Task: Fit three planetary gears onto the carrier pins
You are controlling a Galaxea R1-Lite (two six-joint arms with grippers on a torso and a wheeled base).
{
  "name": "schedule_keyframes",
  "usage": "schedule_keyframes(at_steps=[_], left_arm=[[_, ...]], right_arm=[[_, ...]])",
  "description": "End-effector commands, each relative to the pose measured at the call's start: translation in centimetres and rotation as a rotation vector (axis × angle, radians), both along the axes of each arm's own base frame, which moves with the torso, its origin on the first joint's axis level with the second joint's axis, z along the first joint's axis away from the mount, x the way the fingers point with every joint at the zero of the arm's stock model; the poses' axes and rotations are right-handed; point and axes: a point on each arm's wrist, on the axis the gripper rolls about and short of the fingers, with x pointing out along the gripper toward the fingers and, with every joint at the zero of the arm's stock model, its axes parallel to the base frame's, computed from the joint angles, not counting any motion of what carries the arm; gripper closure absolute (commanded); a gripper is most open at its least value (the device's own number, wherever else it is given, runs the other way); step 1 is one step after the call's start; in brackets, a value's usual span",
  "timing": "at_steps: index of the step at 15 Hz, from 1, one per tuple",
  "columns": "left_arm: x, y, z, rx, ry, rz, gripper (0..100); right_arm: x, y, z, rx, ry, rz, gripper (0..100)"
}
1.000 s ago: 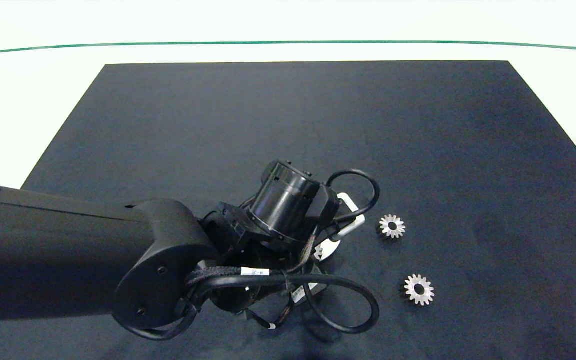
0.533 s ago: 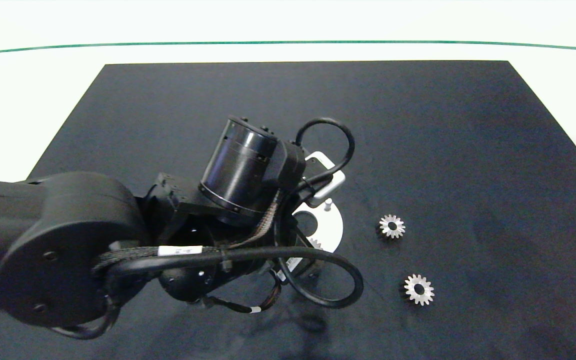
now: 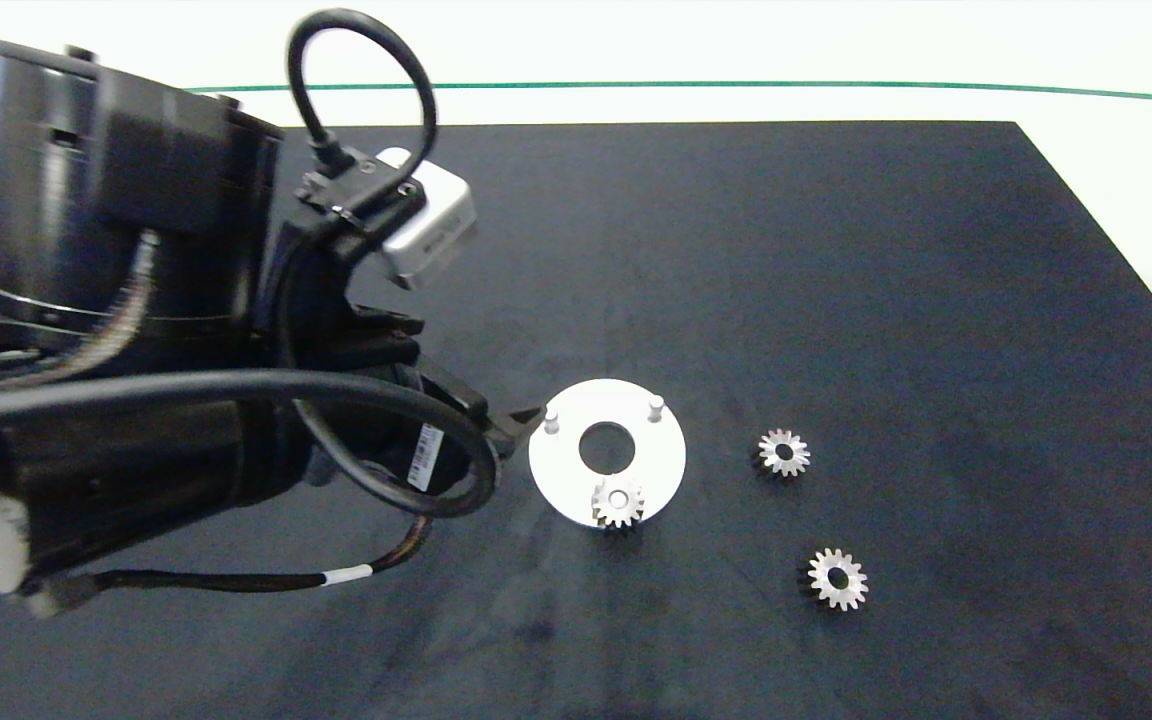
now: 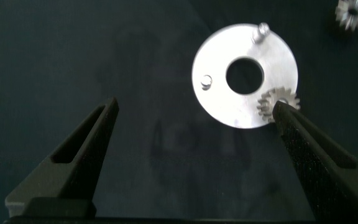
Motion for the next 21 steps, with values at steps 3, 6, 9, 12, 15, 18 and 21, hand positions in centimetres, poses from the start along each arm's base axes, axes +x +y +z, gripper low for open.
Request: schedule_keyframes(at_steps=[3, 6, 9, 12, 15, 18, 21], left_arm=[[-3.1, 4.7, 0.4, -0.065, -0.036, 0.059, 0], [-4.3, 6.1, 1.3, -0.114, -0.076, 0.073, 0], [-4.7, 6.5, 1.1, -0.150, -0.071, 0.082, 0], [-4.8, 6.6, 0.2, -0.165, -0.072, 0.084, 0], [-5.1, 6.9, -0.5, -0.177, -0.084, 0.085, 0], [-5.5, 7.6, -1.2, -0.167, -0.077, 0.101, 0], [-5.9, 8.0, -1.4, -0.172, -0.080, 0.106, 0]], right_arm=[[4.3, 1.0, -0.4, -0.097, 0.135, 0.094, 0], [6.6, 1.5, -1.5, -0.168, 0.208, 0.138, 0], [8.4, 1.8, -1.9, -0.220, 0.185, 0.174, 0], [10.3, 2.4, -3.0, -0.262, 0.131, 0.212, 0], [10.8, 4.0, -4.1, -0.290, 0.095, 0.276, 0], [11.0, 5.5, -4.4, -0.298, 0.094, 0.354, 0], [12.0, 6.5, -4.6, -0.308, 0.051, 0.366, 0]])
